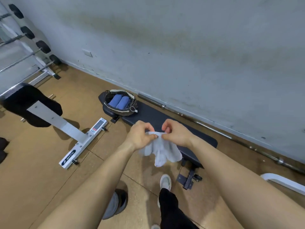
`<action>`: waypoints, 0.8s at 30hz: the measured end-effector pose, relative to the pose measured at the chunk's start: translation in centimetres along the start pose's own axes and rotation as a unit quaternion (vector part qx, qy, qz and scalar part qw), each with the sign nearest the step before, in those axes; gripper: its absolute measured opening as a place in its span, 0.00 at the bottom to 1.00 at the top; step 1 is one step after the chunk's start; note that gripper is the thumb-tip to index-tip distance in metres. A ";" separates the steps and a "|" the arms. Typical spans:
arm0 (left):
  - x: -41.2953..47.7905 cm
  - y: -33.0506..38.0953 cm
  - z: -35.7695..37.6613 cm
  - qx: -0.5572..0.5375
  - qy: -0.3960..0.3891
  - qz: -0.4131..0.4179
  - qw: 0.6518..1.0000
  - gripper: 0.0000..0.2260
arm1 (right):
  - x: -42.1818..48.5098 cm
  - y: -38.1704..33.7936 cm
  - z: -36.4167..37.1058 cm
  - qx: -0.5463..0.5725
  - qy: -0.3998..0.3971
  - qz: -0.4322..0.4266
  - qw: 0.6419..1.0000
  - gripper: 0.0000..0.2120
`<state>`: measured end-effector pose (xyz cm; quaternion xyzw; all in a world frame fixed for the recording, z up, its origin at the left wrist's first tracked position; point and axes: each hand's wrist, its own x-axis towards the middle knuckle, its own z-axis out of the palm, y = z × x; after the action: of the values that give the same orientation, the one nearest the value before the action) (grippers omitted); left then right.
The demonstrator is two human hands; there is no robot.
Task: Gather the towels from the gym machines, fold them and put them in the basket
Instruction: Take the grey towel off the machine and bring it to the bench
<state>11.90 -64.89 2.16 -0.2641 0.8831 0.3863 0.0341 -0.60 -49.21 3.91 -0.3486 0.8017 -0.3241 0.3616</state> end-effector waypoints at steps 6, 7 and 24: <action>11.8 1.6 -3.4 -0.019 -0.059 0.011 0.998 0.05 | 10.2 2.5 -4.9 -0.051 -0.092 0.051 0.993 0.06; 13.6 2.0 -4.2 -0.019 -0.061 0.019 0.998 0.05 | 11.4 3.0 -5.6 -0.066 -0.109 0.062 0.990 0.06; 33.1 -7.8 -11.3 0.221 -0.226 0.096 0.944 0.06 | 20.3 4.7 -7.6 -0.150 0.040 0.295 0.943 0.18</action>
<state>-11.08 -91.74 -3.87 -0.0696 0.9366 0.2323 0.2528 -18.32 -60.68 -2.84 -0.1328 0.9218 -0.0929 0.3523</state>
